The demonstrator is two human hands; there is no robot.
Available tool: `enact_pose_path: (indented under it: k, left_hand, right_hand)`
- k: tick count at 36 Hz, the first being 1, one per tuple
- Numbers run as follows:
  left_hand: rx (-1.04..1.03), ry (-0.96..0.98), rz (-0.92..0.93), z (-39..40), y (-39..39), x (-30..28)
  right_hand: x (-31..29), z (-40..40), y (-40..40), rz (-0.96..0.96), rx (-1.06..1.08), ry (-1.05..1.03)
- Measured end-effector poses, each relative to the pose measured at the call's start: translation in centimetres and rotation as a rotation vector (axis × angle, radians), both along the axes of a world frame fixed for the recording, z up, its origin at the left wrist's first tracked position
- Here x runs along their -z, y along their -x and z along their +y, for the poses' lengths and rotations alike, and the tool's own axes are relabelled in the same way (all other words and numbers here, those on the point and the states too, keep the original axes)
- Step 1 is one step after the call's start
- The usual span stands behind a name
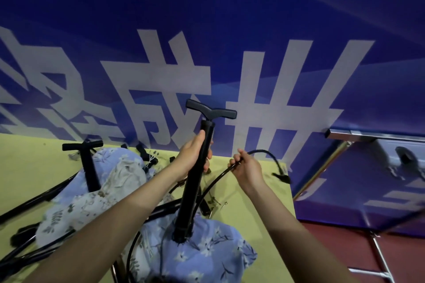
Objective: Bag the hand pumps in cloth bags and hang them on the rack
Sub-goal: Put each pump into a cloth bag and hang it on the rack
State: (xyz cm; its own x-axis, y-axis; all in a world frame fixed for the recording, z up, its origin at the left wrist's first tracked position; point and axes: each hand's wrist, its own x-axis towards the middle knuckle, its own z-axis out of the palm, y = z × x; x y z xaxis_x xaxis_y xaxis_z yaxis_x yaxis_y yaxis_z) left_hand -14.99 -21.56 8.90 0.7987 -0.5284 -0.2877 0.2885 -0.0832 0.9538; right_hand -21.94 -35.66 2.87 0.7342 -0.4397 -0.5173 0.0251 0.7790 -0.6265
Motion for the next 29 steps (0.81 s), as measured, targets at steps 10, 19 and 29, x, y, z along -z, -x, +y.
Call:
enact_pose_path:
  k: [10,19,29]
  left_hand:
    - [0.134,-0.116,-0.143,-0.7,2.5,-1.5]
    - [0.238,-0.031,-0.112,-0.4,5.9,-1.9]
    - [0.247,0.035,-0.068,2.0,8.4,-1.6]
  right_hand:
    - [-6.5,-2.4,4.1,-0.030,-0.094,0.646]
    - [-7.6,-3.0,8.4,-0.071,-0.201,0.703]
    - [-9.5,-1.9,10.8,-0.233,-0.383,0.612]
